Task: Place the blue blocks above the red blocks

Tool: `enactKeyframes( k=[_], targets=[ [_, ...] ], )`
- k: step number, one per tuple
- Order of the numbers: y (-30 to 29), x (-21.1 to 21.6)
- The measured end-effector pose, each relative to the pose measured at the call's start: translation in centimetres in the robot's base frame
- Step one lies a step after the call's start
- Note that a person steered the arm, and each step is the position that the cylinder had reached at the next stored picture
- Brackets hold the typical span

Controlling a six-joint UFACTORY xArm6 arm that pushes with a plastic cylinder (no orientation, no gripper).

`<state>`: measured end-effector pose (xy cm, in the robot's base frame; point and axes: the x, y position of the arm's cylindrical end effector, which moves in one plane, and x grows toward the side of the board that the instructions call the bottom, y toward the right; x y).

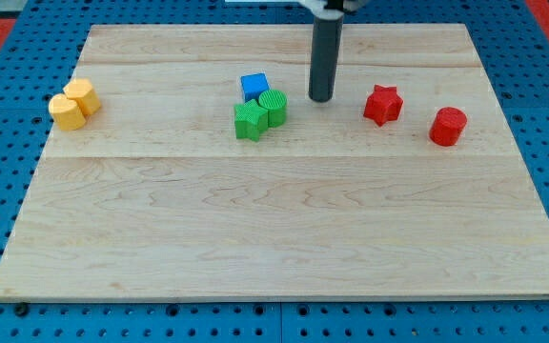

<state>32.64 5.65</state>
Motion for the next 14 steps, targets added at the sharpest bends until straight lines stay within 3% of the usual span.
enactKeyframes(
  k=[2, 4, 6, 7, 8, 9, 10, 12, 13, 14],
  targets=[
    [8.6, 4.1],
    [8.4, 3.8],
    [5.2, -4.3],
    [-4.5, -5.0],
    [-12.9, -2.1],
    [-12.9, 4.8],
    [-11.8, 2.3],
    [-3.4, -3.2],
    [2.9, -2.6],
    [3.9, -1.7]
  ],
)
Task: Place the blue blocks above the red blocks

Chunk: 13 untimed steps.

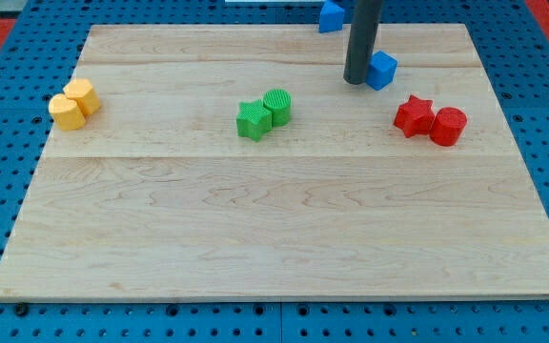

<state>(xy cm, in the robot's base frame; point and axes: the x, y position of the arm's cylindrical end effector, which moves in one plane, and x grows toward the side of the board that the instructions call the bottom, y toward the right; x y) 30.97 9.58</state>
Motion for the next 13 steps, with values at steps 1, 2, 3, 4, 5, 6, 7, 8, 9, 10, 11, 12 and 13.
enactKeyframes(
  k=[1, 2, 3, 4, 5, 6, 7, 8, 9, 10, 11, 12, 13],
  targets=[
    [4.9, -1.9],
    [6.6, -1.3],
    [8.2, 1.3],
    [8.7, -1.2],
    [7.4, -5.1],
    [-0.3, -2.0],
    [-6.4, -1.9],
    [-6.6, -1.9],
    [-6.6, -1.9],
    [-6.4, -1.9],
    [-7.8, -1.8],
    [-2.6, -1.8],
    [-3.5, -3.4]
  ],
)
